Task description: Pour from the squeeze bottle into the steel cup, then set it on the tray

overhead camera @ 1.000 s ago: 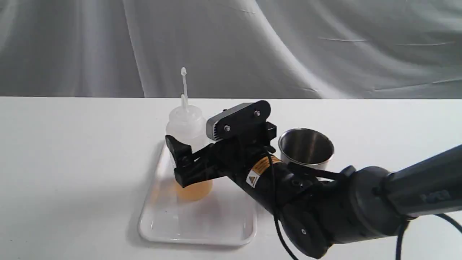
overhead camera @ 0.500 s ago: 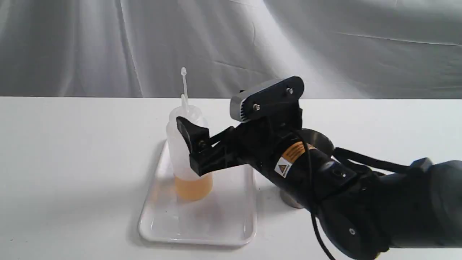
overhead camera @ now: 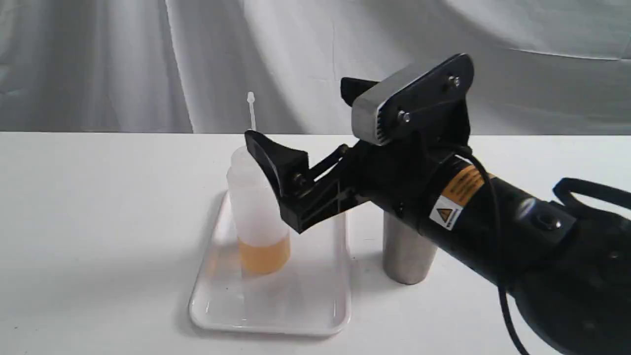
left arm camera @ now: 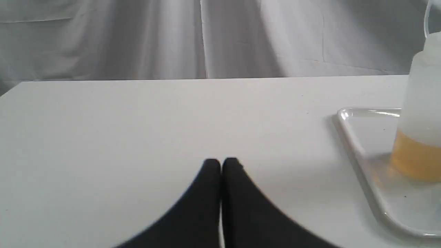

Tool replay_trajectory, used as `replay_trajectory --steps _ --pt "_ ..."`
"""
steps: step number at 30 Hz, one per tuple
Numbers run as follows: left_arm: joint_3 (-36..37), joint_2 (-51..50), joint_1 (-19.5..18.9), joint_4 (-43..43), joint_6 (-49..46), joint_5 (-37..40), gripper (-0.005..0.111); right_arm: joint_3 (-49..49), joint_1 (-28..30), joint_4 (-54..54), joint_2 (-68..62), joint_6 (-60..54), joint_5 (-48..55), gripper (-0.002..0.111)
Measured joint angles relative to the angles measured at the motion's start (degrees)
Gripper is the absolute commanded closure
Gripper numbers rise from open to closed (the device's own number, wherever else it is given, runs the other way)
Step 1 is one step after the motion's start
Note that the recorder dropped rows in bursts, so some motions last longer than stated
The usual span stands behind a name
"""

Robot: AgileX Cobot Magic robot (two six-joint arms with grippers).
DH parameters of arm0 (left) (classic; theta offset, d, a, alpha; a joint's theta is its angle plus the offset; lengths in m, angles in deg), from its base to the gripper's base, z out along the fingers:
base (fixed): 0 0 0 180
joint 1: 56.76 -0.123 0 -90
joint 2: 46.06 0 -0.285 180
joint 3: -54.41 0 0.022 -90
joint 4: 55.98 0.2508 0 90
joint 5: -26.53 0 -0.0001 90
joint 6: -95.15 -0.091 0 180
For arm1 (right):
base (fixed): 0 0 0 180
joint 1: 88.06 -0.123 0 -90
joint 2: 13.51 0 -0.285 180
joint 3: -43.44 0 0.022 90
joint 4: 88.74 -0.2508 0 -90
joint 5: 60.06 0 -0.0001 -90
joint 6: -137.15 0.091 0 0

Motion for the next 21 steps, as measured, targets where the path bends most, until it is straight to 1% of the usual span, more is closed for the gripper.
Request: replay_trajectory --steps 7,11,15,18,19,21 --pt "0.00 0.00 0.00 0.00 0.00 0.00 0.107 1.58 0.00 5.23 5.25 0.11 0.12 0.003" --pt "0.00 0.00 0.00 0.00 0.00 0.00 0.107 3.15 0.00 6.17 7.70 0.11 0.12 0.003" --pt "0.00 0.00 0.00 0.00 0.00 0.00 0.107 5.79 0.00 6.39 10.60 0.11 0.12 0.005" --pt "0.00 0.00 0.00 0.00 0.00 0.00 0.107 8.29 0.00 6.51 12.67 0.11 0.12 0.010" --pt "0.00 0.00 0.00 0.00 0.00 0.00 0.107 9.15 0.00 6.81 13.40 0.40 0.12 0.013" --pt "0.00 0.00 0.00 0.00 0.00 0.00 0.107 10.47 0.00 7.52 14.57 0.82 0.12 0.024"
